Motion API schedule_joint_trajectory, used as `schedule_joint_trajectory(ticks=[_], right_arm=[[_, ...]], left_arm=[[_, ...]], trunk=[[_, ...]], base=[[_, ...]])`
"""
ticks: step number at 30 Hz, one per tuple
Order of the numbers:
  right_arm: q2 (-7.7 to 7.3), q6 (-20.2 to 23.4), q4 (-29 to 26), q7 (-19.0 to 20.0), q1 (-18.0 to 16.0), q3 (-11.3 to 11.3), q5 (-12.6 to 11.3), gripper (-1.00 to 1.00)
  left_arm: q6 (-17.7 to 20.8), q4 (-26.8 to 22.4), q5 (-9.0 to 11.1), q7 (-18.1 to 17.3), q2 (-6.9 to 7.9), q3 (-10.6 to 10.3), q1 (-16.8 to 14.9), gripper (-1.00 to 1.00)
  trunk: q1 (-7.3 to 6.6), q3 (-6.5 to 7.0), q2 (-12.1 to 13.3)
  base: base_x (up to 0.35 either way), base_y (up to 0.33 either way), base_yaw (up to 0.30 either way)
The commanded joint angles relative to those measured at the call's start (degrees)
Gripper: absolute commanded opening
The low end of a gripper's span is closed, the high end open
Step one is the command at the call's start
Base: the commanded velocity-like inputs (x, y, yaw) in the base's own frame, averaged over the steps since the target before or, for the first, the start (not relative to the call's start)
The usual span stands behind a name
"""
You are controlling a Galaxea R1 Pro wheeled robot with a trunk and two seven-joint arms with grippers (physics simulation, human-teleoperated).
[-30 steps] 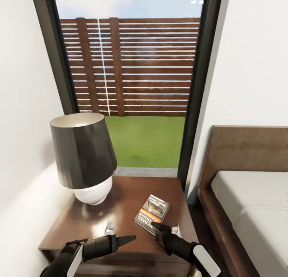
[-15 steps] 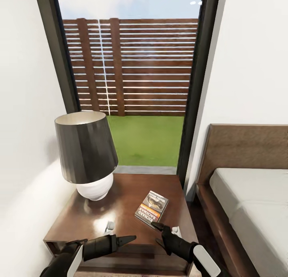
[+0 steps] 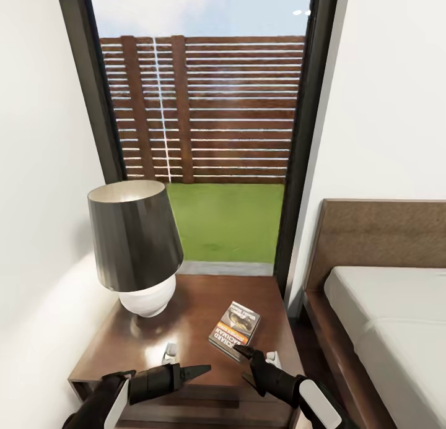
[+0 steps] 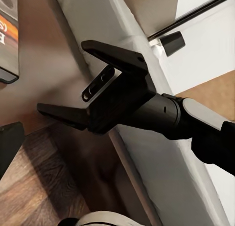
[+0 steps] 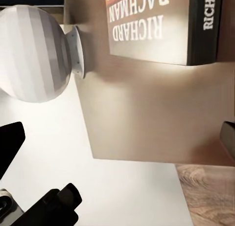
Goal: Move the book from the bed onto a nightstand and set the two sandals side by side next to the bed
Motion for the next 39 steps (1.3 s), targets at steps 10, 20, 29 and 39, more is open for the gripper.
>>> schedule_joint_trajectory(ticks=[10,20,29,39], right_arm=[[-0.01,-0.18,0.03,0.42,-0.03,-0.12,-0.05,1.0],[0.17,-0.63,-0.42,0.92,0.3,0.17,0.24,1.0],[0.21,-3.54,0.48,3.81,2.43,0.26,3.24,1.0],[0.25,-6.75,3.69,7.01,2.99,0.37,6.47,1.0]], left_arm=[[0.6,0.0,0.11,-0.16,-0.01,0.09,-0.02,1.0],[0.6,0.33,0.2,-0.5,0.08,0.24,0.15,1.0],[0.53,2.01,-0.85,-0.6,0.97,-0.12,1.44,1.0],[0.5,5.22,-1.61,-0.61,1.48,-0.26,4.09,1.0]], trunk=[[-2.21,1.74,4.0],[-4.18,3.36,7.6],[-4.62,3.71,8.4],[-6.82,5.51,12.41]], base=[[0.0,0.0,0.0],[0.0,0.0,0.0],[0.0,0.0,0.0],[0.0,0.0,0.0]])
